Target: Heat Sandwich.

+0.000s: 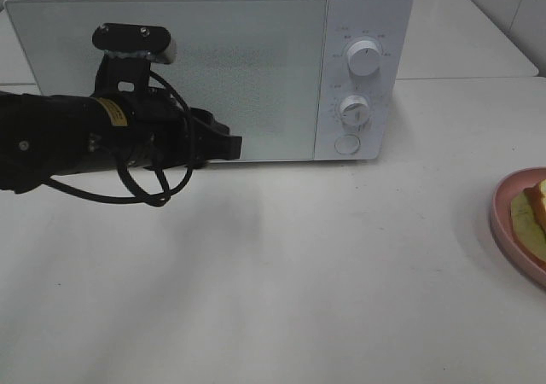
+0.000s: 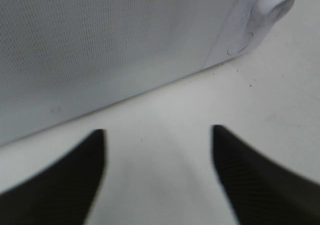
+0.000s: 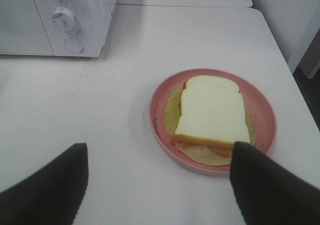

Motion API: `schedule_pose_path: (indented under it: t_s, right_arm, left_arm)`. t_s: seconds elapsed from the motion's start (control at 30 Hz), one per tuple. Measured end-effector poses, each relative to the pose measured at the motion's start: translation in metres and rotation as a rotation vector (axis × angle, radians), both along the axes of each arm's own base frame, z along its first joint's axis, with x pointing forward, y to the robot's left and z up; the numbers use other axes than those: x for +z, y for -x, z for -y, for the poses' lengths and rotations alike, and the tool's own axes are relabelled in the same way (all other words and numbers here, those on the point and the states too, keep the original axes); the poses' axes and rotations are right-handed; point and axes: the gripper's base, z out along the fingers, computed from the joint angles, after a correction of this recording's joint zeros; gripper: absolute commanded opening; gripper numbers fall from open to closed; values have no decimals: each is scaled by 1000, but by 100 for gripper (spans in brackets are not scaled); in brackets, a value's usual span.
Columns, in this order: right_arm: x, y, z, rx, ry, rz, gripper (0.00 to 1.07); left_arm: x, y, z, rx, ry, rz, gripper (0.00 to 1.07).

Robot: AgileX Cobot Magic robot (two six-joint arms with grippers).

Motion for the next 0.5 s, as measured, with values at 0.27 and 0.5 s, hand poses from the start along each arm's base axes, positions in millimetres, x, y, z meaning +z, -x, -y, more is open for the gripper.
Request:
schedule_pose_path:
  t_s: [0.27,0.5]
  right_arm:
    - [0,0,0,0,0,0,75]
    - [0,0,0,0,0,0,75]
  left_arm:
    - [5,17,-7,-30,-71,-164,96]
    - [21,29,-25,-31,-134,-332,96]
